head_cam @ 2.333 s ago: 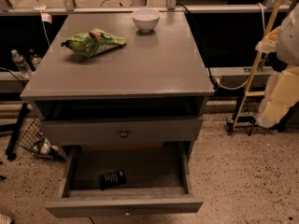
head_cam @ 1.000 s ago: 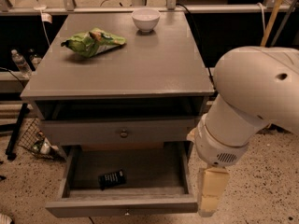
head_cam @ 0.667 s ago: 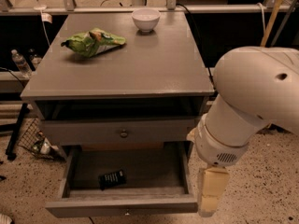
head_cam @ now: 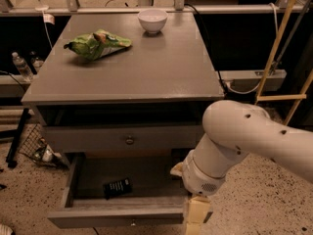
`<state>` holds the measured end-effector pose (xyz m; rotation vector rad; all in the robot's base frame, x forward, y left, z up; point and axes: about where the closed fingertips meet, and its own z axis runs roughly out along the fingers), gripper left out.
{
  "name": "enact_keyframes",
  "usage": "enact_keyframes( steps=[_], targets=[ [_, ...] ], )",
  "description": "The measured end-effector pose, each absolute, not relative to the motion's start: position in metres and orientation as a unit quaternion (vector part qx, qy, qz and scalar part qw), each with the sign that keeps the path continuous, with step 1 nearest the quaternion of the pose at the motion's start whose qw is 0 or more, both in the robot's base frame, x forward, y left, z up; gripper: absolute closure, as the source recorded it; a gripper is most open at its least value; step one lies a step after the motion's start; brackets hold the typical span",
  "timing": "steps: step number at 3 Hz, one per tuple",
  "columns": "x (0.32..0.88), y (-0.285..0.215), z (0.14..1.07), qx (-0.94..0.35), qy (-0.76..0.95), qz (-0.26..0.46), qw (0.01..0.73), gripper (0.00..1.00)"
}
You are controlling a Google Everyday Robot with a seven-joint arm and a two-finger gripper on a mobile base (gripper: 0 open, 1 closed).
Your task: Pick rxbar blueberry from middle drawer and place on counter
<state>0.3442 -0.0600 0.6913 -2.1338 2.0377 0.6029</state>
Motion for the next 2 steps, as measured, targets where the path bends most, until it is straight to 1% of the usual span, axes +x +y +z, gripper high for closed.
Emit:
enact_keyframes(
  steps=[1,2],
  targets=[
    [0.353,-0.0327,0.6296,-0.685,0.673,0.264,0.088,0.0],
    [0.353,-0.0327,0.6296,-0.685,0.673,0.264,0.088,0.0]
  ],
)
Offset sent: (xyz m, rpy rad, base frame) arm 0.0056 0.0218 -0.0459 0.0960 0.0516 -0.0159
